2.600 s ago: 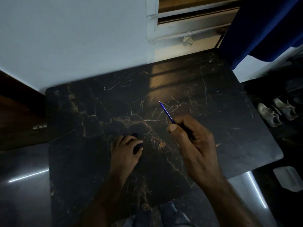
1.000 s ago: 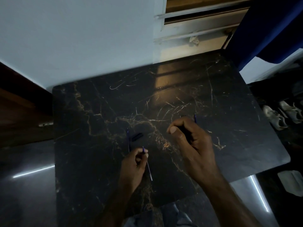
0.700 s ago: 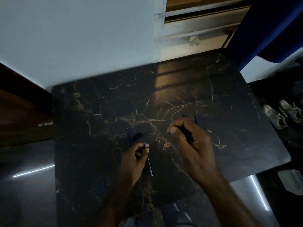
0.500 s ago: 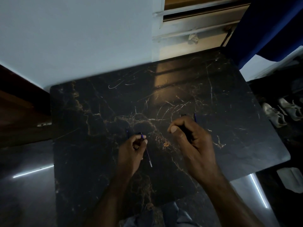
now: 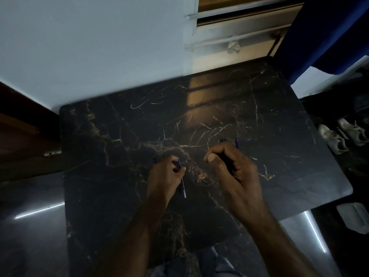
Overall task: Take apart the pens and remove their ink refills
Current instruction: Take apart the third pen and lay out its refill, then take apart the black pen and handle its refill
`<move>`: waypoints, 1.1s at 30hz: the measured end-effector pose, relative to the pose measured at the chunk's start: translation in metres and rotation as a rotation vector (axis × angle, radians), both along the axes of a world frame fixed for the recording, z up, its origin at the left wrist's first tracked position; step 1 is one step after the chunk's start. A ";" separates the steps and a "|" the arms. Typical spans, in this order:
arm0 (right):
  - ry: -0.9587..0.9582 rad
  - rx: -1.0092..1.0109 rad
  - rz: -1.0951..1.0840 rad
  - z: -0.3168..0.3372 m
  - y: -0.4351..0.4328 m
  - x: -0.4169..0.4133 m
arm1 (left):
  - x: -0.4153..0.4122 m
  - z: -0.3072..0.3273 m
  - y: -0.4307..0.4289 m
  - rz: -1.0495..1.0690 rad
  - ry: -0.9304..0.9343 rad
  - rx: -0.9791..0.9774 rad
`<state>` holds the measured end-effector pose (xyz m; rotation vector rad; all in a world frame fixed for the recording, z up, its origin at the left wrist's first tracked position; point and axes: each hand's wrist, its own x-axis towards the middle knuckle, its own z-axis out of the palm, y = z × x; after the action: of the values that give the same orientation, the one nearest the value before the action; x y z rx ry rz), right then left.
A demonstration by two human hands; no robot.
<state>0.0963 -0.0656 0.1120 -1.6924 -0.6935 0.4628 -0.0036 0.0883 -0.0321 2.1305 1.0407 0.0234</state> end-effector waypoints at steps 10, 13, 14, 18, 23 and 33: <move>-0.009 0.001 0.012 0.000 -0.001 0.000 | 0.000 0.001 -0.003 0.010 0.067 0.028; -0.013 0.004 0.024 -0.001 -0.002 0.000 | 0.000 0.002 -0.004 0.010 0.048 0.035; -0.013 0.004 0.026 -0.001 -0.002 0.001 | 0.000 0.003 -0.005 0.022 0.023 0.041; 0.004 0.017 0.024 0.001 -0.006 0.001 | -0.008 0.014 0.007 0.220 -0.084 0.160; 0.062 0.048 0.030 0.004 -0.012 0.002 | -0.040 0.016 0.039 0.294 0.163 0.132; 0.095 0.087 0.072 0.005 -0.010 -0.005 | -0.052 0.005 0.026 0.233 0.302 0.111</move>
<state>0.0917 -0.0756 0.1169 -1.5575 -0.6971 0.5533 -0.0554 0.1142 -0.0275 2.1434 1.4915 -0.1351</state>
